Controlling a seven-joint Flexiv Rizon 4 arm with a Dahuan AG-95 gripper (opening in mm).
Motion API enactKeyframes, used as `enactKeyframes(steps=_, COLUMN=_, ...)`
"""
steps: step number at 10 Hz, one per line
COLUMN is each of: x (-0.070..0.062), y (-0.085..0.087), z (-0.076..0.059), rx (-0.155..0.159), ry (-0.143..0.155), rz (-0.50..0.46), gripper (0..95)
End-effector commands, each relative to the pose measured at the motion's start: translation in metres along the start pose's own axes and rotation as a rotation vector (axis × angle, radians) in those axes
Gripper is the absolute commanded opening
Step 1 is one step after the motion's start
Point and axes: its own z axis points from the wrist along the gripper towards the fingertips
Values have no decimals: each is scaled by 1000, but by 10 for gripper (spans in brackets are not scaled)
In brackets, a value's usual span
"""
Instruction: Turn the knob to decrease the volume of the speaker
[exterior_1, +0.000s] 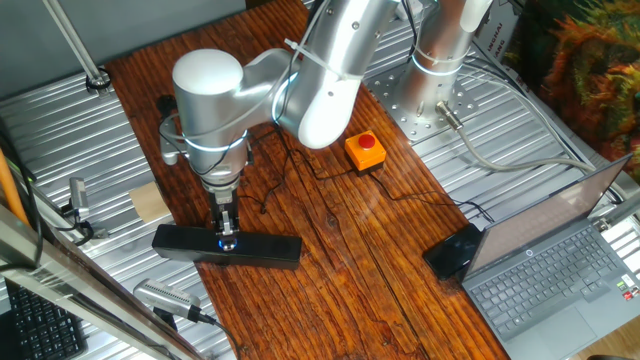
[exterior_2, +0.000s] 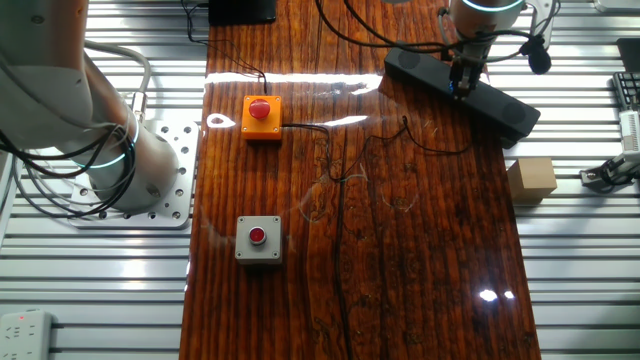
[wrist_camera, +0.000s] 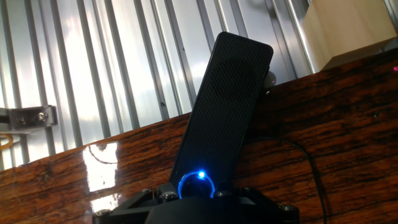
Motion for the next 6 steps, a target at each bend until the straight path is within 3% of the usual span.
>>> enactKeyframes(steps=1, x=0, y=0, z=0, rx=-1, ry=1, rz=0, gripper=380)
enactKeyframes(steps=2, x=0, y=0, z=0, rx=-1, ry=1, rz=-1, gripper=380)
enactKeyframes(steps=3, x=0, y=0, z=1, rx=-1, ry=0, rz=-2, gripper=190)
enactKeyframes(steps=6, x=1, y=0, z=1, rx=-13, ry=-2, rz=1, gripper=190)
